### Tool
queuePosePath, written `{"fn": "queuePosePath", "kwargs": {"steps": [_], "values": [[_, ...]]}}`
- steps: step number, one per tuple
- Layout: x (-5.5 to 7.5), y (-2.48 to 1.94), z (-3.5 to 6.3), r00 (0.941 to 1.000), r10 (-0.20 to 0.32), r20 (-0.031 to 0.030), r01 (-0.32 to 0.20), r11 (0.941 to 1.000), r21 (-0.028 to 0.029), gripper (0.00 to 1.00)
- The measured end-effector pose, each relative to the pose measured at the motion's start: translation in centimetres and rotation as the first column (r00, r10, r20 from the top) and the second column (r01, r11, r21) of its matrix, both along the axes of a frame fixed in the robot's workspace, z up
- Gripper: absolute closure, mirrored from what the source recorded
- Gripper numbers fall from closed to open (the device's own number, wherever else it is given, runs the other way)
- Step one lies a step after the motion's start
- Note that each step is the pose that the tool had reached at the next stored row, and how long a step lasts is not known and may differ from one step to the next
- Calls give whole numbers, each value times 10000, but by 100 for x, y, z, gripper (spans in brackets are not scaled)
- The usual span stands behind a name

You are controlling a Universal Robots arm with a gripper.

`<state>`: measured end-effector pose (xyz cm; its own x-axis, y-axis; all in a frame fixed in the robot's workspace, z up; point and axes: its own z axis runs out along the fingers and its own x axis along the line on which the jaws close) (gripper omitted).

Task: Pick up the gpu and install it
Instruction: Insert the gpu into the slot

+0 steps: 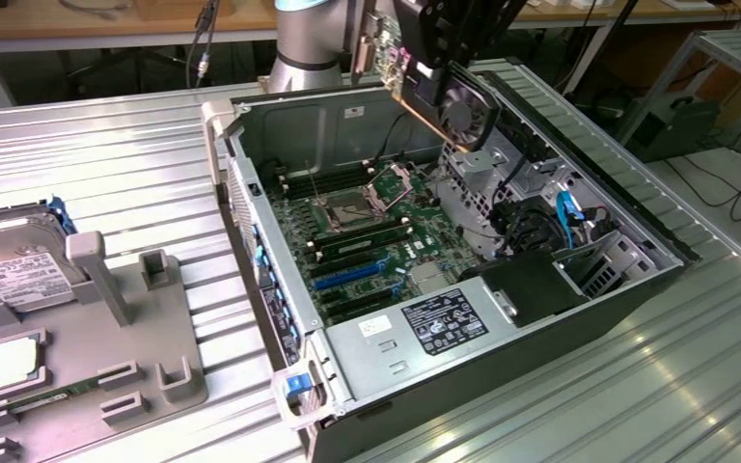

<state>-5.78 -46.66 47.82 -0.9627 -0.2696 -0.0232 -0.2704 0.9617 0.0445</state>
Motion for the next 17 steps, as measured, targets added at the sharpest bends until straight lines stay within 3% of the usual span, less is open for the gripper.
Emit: {"fn": "queuePosePath", "kwargs": {"steps": [10,17], "values": [[0,-9,0,9955,946,1,-946,9955,0,72],[0,-12,0,9873,1590,0,-1590,9873,0,72]]}}
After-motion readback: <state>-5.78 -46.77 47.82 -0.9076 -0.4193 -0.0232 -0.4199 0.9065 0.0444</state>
